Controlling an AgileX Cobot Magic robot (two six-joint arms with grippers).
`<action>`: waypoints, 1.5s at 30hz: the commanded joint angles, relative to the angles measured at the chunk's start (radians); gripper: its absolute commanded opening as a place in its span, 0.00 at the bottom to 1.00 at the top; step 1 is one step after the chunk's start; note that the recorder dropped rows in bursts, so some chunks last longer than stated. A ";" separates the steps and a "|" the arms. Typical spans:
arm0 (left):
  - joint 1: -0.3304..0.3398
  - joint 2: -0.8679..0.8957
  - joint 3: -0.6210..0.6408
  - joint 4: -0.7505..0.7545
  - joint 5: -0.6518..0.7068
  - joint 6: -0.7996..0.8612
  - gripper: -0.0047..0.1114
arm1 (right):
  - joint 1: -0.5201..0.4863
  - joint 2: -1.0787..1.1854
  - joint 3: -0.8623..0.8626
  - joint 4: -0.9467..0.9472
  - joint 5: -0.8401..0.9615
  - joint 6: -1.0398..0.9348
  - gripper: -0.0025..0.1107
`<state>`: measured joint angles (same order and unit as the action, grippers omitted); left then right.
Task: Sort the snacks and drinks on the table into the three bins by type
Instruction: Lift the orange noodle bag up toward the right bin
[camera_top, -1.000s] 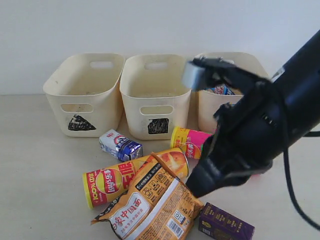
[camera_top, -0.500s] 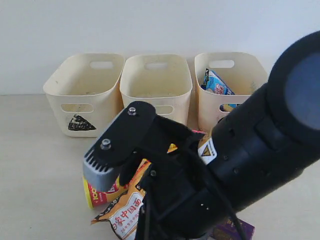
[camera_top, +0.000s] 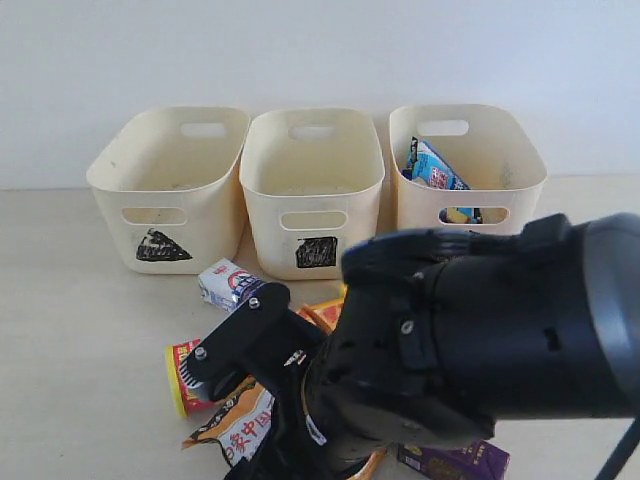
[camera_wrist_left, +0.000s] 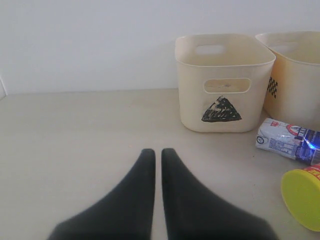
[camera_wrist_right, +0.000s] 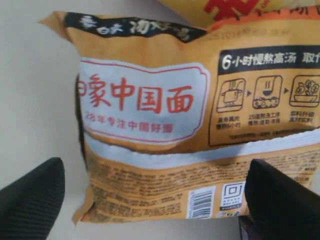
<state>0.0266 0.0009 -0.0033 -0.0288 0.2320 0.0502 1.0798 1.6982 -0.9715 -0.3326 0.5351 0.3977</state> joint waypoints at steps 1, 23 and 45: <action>0.000 -0.001 0.003 -0.011 -0.006 -0.003 0.07 | 0.038 0.040 -0.008 -0.165 -0.015 0.192 0.78; 0.000 -0.001 0.003 -0.011 -0.006 -0.003 0.07 | 0.119 0.210 -0.008 -0.671 0.022 0.737 0.78; 0.000 -0.001 0.003 -0.011 -0.006 -0.003 0.07 | 0.119 0.070 -0.008 -0.697 -0.016 0.797 0.02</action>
<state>0.0266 0.0009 -0.0033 -0.0288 0.2320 0.0502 1.1990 1.8307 -0.9787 -1.0399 0.5339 1.1880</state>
